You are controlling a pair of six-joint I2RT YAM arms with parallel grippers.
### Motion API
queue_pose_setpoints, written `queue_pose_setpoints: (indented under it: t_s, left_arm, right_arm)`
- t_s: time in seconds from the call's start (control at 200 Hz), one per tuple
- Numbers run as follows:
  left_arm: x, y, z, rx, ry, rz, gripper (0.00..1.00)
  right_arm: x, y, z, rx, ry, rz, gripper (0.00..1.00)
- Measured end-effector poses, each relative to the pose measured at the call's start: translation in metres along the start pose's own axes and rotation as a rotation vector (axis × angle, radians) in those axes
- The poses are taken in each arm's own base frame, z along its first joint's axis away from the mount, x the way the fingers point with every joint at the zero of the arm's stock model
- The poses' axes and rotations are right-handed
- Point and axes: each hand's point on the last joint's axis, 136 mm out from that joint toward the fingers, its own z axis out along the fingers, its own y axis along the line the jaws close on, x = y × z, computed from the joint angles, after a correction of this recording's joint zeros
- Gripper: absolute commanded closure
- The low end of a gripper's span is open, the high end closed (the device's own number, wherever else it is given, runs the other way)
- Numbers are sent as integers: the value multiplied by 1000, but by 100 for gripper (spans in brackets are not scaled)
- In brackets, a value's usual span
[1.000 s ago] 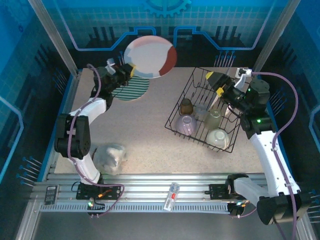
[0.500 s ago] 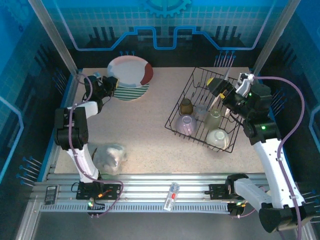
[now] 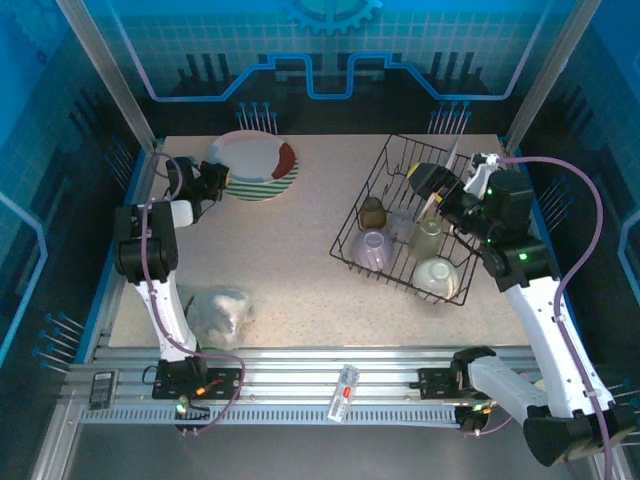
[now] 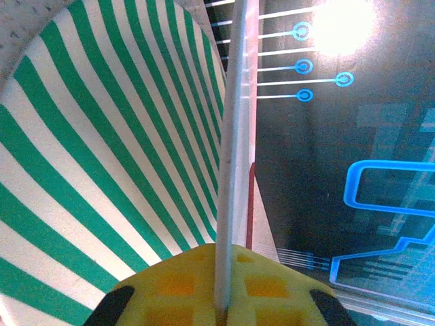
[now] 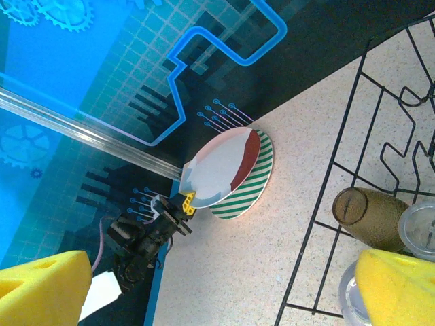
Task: Unload the mixed dishes from the dish rack
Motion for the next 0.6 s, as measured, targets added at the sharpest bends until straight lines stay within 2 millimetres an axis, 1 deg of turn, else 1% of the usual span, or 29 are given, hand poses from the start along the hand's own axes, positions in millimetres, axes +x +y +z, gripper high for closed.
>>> queue_pose_setpoints:
  t_s: [0.155,0.28,0.355,0.42,0.6]
  left_arm:
    - [-4,14,3,-24,2,-19,100]
    - [-3,23,5,-37,11,-31,94]
    - [-2,24,6,-35,21,-33,89]
    - [-2,22,7,-29,26,-31,84]
    - [1,21,7,-25,46,-35,55]
  right_arm:
    - [2,2,0,8,1,-4,0]
    - [2,2,1,15,0,-6,0]
    - [3,0,3,24,0,-5,0]
    - [2,0,3,31,-1,-5,0]
    - [2,0,3,38,-6,-6,0]
